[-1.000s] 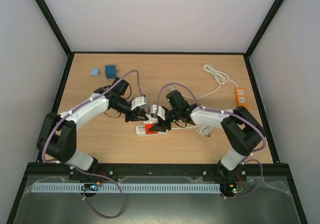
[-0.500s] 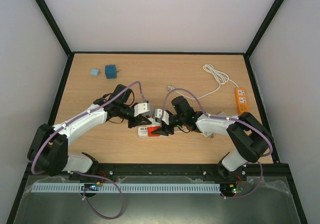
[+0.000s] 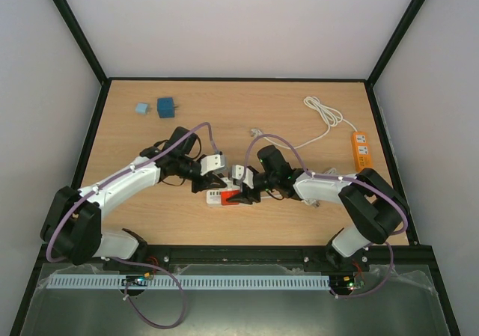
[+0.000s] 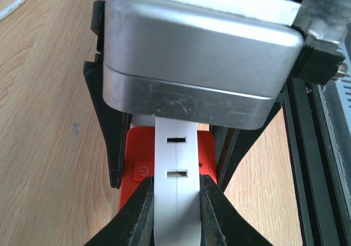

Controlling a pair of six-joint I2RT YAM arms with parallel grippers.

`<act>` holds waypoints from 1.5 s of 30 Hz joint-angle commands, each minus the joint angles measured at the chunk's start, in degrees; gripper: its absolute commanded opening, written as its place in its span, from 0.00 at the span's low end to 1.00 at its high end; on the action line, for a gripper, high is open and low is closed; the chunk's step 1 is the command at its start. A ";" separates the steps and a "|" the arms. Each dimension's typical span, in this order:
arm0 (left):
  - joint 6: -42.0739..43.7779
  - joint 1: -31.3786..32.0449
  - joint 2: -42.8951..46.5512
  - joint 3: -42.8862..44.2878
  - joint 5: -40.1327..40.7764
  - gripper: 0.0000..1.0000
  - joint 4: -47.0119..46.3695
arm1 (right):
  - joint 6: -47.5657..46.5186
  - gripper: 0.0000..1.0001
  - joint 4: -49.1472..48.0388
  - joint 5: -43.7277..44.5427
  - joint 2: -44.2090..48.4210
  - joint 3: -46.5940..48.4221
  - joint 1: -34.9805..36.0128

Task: Pull the plug off the socket

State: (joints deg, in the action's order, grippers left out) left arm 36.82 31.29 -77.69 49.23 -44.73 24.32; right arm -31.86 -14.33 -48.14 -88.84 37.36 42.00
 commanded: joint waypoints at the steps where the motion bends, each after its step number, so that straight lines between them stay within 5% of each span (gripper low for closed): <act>1: -0.21 0.43 1.23 1.69 -4.66 0.02 3.61 | -0.72 0.35 1.58 2.27 -1.79 -2.03 -0.37; 39: -0.40 -2.34 -0.94 6.96 -9.68 0.02 7.52 | -1.63 0.34 1.98 2.35 -2.35 -2.12 -0.39; 45: 0.71 -4.50 0.32 7.58 -8.15 0.02 8.79 | -1.72 0.41 2.12 2.20 -1.67 -2.04 -0.36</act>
State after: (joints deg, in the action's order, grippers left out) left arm 36.23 28.25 -79.68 54.39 -50.33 32.53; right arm -33.21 -15.77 -48.82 -89.27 36.99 41.91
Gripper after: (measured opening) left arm 0.181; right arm 0.597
